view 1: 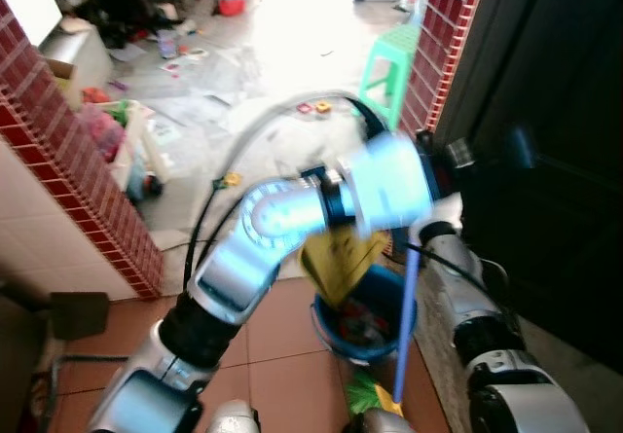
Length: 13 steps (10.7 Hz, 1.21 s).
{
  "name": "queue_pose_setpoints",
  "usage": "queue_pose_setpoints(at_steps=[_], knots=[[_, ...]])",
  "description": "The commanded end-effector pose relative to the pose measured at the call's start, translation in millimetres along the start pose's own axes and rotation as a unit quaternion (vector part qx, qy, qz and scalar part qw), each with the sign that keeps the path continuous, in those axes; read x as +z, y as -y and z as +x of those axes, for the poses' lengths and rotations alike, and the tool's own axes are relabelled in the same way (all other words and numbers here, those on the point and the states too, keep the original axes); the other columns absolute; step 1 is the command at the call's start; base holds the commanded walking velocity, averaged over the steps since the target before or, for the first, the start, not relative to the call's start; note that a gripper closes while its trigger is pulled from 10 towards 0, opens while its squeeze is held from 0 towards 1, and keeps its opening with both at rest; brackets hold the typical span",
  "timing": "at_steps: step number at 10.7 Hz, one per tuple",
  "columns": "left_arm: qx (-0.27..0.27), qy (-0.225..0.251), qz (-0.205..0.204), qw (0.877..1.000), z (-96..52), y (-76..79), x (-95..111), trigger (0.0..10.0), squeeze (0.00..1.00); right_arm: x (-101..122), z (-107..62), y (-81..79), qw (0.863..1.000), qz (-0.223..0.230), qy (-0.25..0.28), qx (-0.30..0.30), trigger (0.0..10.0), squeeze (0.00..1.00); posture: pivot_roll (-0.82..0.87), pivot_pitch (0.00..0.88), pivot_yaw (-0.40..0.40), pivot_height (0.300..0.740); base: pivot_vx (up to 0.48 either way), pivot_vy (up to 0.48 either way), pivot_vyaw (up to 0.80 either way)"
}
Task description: Sweep floor
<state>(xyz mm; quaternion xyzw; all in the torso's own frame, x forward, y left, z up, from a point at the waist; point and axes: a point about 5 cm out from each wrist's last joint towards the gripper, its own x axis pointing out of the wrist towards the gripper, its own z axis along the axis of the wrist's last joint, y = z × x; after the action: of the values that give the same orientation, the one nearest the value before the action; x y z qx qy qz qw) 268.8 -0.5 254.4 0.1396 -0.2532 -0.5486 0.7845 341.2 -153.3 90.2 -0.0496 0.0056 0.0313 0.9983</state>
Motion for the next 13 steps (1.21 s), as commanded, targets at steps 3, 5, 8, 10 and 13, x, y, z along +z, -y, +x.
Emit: queue_pose_setpoints(at_steps=[3, 5, 8, 10, 13], knots=[[0.206, 0.068, -0.002, 0.976, -24.2, -73.6, 36, 10.0, 0.0, 10, 7.1, -2.0, 1.0, -0.005, 0.015, 0.017, 10.0, 0.0, -0.03, 0.019, -0.023, 0.74, 0.0, 0.0, 0.0], [0.311, 0.117, 0.026, 0.943, -45.8, -112.1, 68, 10.0, 0.0, 10, 8.1, -5.2, 1.0, -0.007, 0.013, 0.025, 10.0, 0.0, -0.03, 0.014, -0.031, 0.74, 0.0, 0.0, 0.0], [0.414, 0.046, 0.099, 0.904, -85.3, -143.5, 61, 10.0, 0.0, 9, 8.1, -5.0, 1.0, -0.007, 0.01, 0.029, 10.0, 0.0, -0.03, 0.012, -0.032, 0.74, 0.0, 0.0, 0.0], [0.471, -0.047, 0.0, 0.881, -122.7, -122.7, -9, 10.0, 0.0, 9, 8.0, -9.2, 0.998, 0.014, 0.009, 0.053, 10.0, 0.0, -0.03, 0.018, -0.024, 0.74, 0.0, 0.0, 0.0], [0.485, -0.148, -0.096, 0.857, -149.3, -67.0, -82, 10.0, 0.0, 56, 20.7, -21.9, 0.986, -0.003, 0.121, 0.111, 10.0, 0.0, -0.02, 0.037, -0.012, 0.74, 0.0, 0.0, 0.0]])
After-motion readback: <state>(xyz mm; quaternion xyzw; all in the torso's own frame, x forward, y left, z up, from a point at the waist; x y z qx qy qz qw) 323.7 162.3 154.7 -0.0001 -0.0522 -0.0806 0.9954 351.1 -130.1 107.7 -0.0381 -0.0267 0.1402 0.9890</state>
